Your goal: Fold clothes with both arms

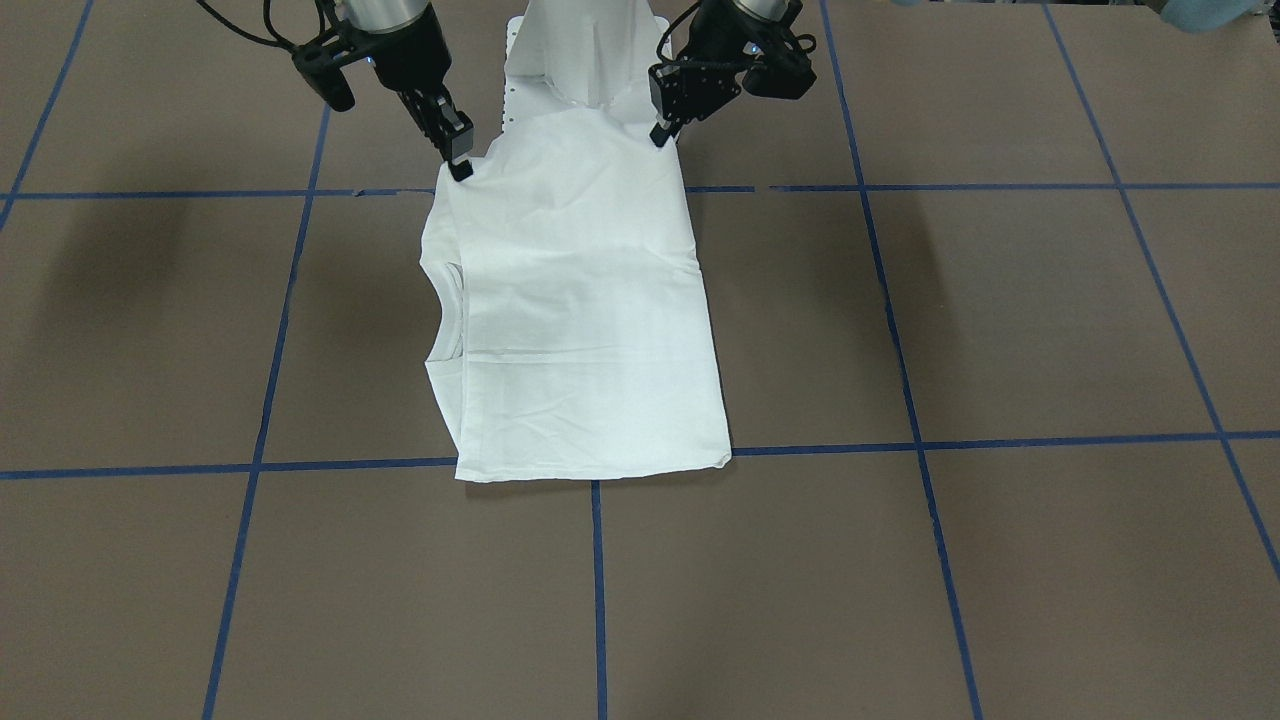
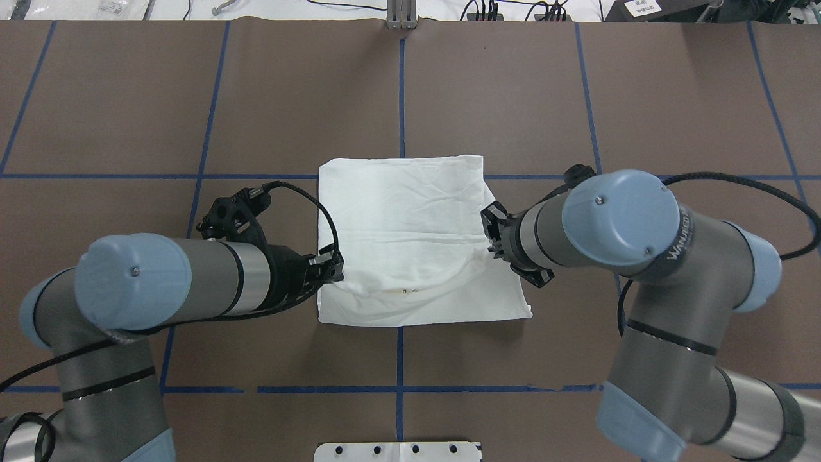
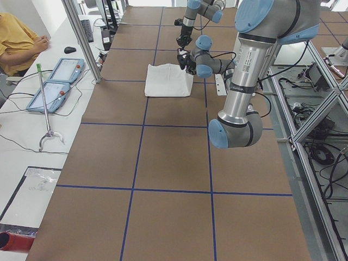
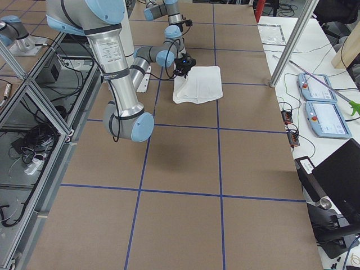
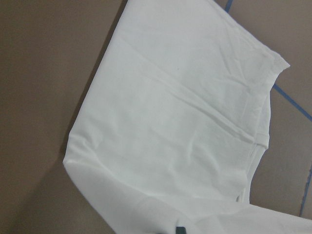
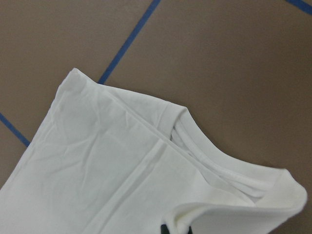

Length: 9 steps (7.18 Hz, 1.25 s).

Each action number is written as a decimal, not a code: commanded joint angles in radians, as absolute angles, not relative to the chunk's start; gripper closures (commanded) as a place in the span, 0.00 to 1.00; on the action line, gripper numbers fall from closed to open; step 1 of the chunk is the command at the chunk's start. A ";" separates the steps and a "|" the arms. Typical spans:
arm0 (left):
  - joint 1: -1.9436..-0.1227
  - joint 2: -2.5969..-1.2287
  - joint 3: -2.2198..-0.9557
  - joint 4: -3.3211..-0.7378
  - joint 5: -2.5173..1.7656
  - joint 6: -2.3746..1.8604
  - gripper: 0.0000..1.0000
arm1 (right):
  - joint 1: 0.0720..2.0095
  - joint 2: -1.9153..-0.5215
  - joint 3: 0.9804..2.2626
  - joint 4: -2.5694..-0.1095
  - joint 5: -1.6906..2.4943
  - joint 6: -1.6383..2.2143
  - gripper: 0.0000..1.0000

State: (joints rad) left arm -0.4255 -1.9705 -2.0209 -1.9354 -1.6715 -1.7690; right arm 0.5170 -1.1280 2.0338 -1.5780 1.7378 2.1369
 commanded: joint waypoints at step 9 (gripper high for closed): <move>-0.862 -2.152 -1.367 -2.276 -1.855 -1.271 0.34 | 0.928 -0.873 1.310 -1.261 2.038 1.455 0.00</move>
